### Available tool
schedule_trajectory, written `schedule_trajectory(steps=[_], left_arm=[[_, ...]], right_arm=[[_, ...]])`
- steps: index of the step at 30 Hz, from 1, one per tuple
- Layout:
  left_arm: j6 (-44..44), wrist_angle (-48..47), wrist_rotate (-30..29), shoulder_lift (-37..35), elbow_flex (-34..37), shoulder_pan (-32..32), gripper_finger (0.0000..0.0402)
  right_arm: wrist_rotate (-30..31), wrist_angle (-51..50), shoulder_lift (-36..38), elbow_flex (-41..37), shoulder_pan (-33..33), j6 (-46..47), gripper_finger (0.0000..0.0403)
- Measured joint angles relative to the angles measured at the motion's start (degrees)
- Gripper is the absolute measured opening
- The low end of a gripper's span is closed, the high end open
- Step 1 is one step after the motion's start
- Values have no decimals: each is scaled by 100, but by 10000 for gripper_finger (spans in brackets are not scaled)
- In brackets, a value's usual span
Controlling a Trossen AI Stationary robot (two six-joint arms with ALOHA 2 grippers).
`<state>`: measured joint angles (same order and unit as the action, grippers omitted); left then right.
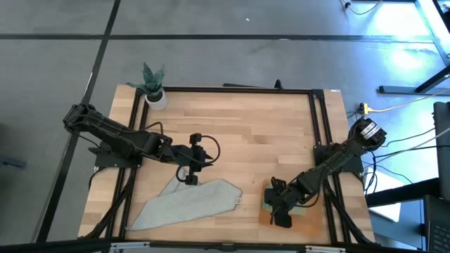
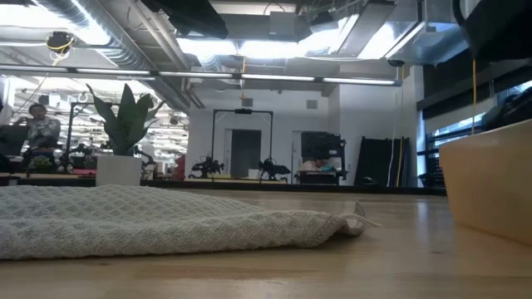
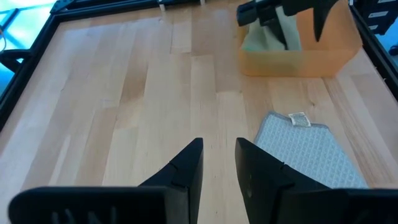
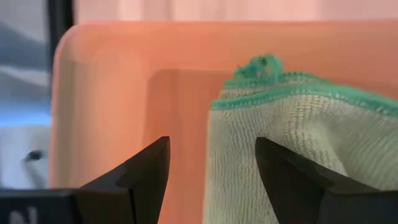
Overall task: Roll microfiber towels into tight, uniform cylinder then place into a basket
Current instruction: Put the rolled green microfiber towel into the orange bin, then roll the gray microfiber towel
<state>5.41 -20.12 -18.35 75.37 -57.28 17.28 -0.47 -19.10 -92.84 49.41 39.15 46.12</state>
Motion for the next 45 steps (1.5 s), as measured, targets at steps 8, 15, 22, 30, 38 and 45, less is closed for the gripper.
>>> schedule_trajectory(steps=[8, 15, 22, 30, 38, 45], left_arm=[[2, 0, 0, 0, 1, 1, 85], [2, -9, 0, 0, 2, 0, 85], [453, -292, 16, 0, 1, 1, 85], [2378, -1229, 799, 0, 1, 62, 85], [3136, -1900, 845, 0, 2, 351, 85], [3782, -2299, 844, 0, 2, 690, 85]], right_arm=[[252, -34, 39, 15, -36, -17, 237], [288, -403, 645, 150, -41, 221, 237], [1089, -829, 1404, 326, -159, 460, 237], [1441, -563, 1746, 327, -635, 293, 237], [1335, 90, 1615, 332, -1265, -445, 237], [-165, 675, 934, 332, -2320, 20, 237]])
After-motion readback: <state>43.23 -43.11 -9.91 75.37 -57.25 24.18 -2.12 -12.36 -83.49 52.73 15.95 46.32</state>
